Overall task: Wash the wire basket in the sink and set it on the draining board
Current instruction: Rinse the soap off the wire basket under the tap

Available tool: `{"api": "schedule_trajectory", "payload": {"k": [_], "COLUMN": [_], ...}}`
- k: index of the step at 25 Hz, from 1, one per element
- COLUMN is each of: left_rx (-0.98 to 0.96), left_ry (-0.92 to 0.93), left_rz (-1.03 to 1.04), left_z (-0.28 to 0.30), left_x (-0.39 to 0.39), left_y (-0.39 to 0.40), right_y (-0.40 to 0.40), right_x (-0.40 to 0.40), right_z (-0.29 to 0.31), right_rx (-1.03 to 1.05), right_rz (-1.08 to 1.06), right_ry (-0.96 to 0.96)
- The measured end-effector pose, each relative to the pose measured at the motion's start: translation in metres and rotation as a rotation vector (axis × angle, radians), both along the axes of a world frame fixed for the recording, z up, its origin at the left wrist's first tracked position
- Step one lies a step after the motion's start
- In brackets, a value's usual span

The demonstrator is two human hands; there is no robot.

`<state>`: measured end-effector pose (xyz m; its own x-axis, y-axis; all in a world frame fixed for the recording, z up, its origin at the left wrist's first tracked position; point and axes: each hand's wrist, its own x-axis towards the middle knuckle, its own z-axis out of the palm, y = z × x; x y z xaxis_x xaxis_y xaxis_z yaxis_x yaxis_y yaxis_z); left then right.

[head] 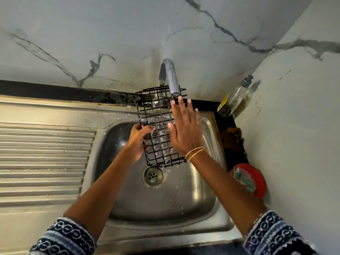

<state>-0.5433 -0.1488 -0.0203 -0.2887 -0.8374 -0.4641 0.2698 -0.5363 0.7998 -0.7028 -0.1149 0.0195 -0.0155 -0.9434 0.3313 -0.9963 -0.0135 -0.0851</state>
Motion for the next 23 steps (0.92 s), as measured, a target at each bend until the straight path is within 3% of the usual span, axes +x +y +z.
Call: {"api": "schedule_trajectory", "payload": {"k": [1,5,8,9,12,14,16,20,21,23], "left_rx": [-0.006,-0.040,-0.088,-0.113,-0.112,-0.141,-0.166,-0.167,-0.157,-0.109], "left_ry": [0.027,0.081,-0.018,-0.065,-0.112,-0.133,-0.167,-0.176,-0.149,-0.078], "left_rz": [0.021,0.069,-0.014,-0.075,-0.241,-0.300,-0.314,-0.290,-0.277,-0.212], "left_z": [-0.003,-0.008,-0.006,-0.002,0.002,0.000,0.000,-0.007,-0.010,-0.016], "left_x": [0.001,0.008,0.013,0.013,0.019,0.019,0.015,0.001,-0.002,0.000], "left_y": [0.001,-0.003,-0.017,-0.022,-0.032,-0.034,-0.036,-0.031,-0.029,-0.024], "right_y": [0.002,0.000,-0.022,-0.025,-0.020,-0.032,-0.043,-0.047,-0.043,-0.035], "right_x": [0.012,0.022,0.013,0.021,0.049,0.033,0.013,0.004,0.015,0.033], "right_z": [-0.002,-0.012,-0.004,-0.004,-0.020,-0.021,-0.021,-0.016,-0.019,-0.027], "right_rx": [0.000,-0.007,-0.113,-0.119,-0.085,-0.086,-0.152,-0.237,-0.231,-0.203], "right_rz": [-0.032,0.264,-0.089,-0.108,0.269,0.349,0.165,-0.198,-0.156,0.169], "right_ry": [-0.047,0.114,-0.147,-0.221,-0.063,0.040,0.047,-0.150,-0.137,0.008]}}
